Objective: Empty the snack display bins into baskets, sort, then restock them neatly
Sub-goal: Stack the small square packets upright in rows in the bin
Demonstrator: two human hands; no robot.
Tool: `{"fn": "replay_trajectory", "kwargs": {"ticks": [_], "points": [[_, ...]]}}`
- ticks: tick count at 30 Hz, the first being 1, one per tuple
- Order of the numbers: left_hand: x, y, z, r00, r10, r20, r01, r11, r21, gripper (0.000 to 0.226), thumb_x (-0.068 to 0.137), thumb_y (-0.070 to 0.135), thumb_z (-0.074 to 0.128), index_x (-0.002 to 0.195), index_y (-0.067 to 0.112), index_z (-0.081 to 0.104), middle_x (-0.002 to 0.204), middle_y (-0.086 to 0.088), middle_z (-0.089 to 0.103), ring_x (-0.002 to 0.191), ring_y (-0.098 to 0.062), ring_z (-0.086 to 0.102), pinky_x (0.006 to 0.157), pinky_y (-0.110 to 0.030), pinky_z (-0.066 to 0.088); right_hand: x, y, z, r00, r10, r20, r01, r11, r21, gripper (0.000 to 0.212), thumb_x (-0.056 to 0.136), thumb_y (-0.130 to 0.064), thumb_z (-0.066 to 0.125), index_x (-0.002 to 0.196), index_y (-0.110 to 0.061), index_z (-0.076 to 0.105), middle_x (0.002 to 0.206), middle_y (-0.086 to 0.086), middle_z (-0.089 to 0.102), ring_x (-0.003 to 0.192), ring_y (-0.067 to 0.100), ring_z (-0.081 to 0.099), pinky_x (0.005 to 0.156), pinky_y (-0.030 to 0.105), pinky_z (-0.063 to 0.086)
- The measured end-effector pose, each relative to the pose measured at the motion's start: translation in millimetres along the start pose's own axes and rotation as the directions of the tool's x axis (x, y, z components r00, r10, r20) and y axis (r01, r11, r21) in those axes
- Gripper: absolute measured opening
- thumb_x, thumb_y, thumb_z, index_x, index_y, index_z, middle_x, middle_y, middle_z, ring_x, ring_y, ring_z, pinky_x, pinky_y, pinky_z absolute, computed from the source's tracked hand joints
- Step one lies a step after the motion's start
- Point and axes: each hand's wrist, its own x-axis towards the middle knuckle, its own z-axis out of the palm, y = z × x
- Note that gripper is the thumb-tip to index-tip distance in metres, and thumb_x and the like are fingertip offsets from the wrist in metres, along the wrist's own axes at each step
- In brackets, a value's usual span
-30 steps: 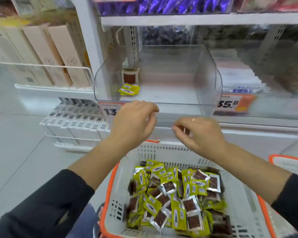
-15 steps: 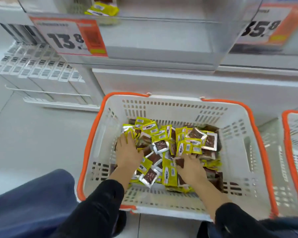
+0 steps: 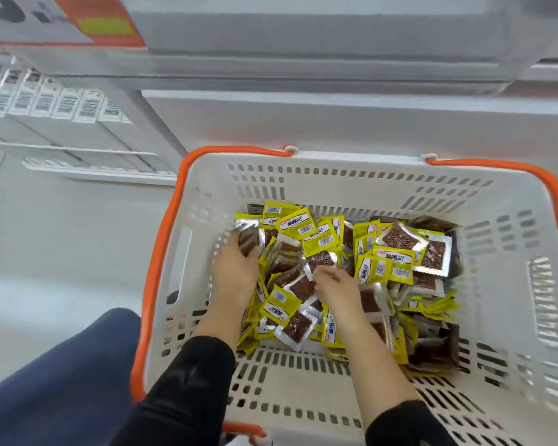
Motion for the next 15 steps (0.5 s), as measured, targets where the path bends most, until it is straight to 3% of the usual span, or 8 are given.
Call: {"fn": "replay_trajectory", "kwargs": {"ticks": [2, 5, 8, 10, 13, 15], "points": [[-14, 14, -2, 0.998, -0.052, -0.033, 0.037, 0.939, -0.341, 0.033, 0.089, 0.012, 0.067, 0.121, 0.01, 0.058, 0.103, -0.003, 0.067, 0.099, -0.021, 0.064, 0.091, -0.034, 0.051, -4, -6, 0, 1.0, -0.009, 0.021, 0.007, 0.996, 0.091, 0.013, 0.091, -0.034, 0.062, 0.102, -0.026, 0.061, 0.115, -0.001, 0.063, 0.11, 0.018, 0.059, 0.102, 0.044, 0.045], [-35, 34, 8, 0.976, -0.189, 0.11, 0.207, 0.641, -0.739, 0.029, 0.087, 0.012, 0.07, 0.114, 0.015, 0.061, 0.092, 0.003, 0.069, 0.087, -0.016, 0.067, 0.077, -0.028, 0.056, -16, -21, -4, 0.99, -0.018, 0.138, -0.02, 0.962, 0.273, 0.022, 0.091, -0.049, 0.057, 0.105, -0.032, 0.062, 0.11, -0.013, 0.062, 0.111, 0.013, 0.058, 0.096, 0.035, 0.048], [-40, 38, 20, 0.933, -0.22, 0.285, 0.355, 0.431, -0.83, 0.036, 0.085, 0.013, 0.072, 0.119, 0.014, 0.061, 0.107, -0.006, 0.071, 0.101, -0.025, 0.067, 0.088, -0.039, 0.054, -27, -31, -7, 0.976, -0.075, 0.206, -0.016, 0.912, 0.409, 0.013, 0.092, -0.043, 0.057, 0.098, -0.035, 0.065, 0.092, -0.02, 0.07, 0.095, 0.006, 0.065, 0.075, 0.027, 0.052], [-40, 37, 24, 0.905, -0.149, 0.399, 0.426, 0.337, -0.84, 0.051, 0.081, 0.012, 0.074, 0.128, 0.002, 0.056, 0.12, -0.021, 0.065, 0.107, -0.035, 0.065, 0.083, -0.042, 0.056, -30, -30, -8, 0.985, -0.106, 0.133, 0.044, 0.913, 0.406, 0.013, 0.09, -0.028, 0.066, 0.103, -0.027, 0.067, 0.099, -0.007, 0.073, 0.097, 0.014, 0.068, 0.075, 0.031, 0.055], [-40, 38, 23, 0.863, -0.039, 0.504, 0.49, 0.305, -0.816, 0.064, 0.077, 0.022, 0.074, 0.13, -0.007, 0.051, 0.123, -0.031, 0.059, 0.098, -0.035, 0.064, 0.069, -0.036, 0.057, -31, -30, -13, 0.992, -0.119, 0.038, 0.091, 0.894, 0.438, 0.016, 0.086, -0.01, 0.069, 0.101, -0.015, 0.068, 0.094, 0.004, 0.072, 0.086, 0.015, 0.07, 0.06, 0.025, 0.055], [-40, 41, 22, 0.84, -0.042, 0.541, 0.522, 0.337, -0.784, 0.056, 0.08, 0.027, 0.072, 0.126, -0.002, 0.058, 0.119, -0.023, 0.064, 0.097, -0.03, 0.065, 0.071, -0.033, 0.057, -29, -29, -19, 0.991, -0.13, 0.024, 0.105, 0.883, 0.458, 0.015, 0.086, -0.006, 0.067, 0.097, -0.017, 0.067, 0.091, 0.002, 0.071, 0.076, 0.01, 0.069, 0.049, 0.02, 0.05]]}}
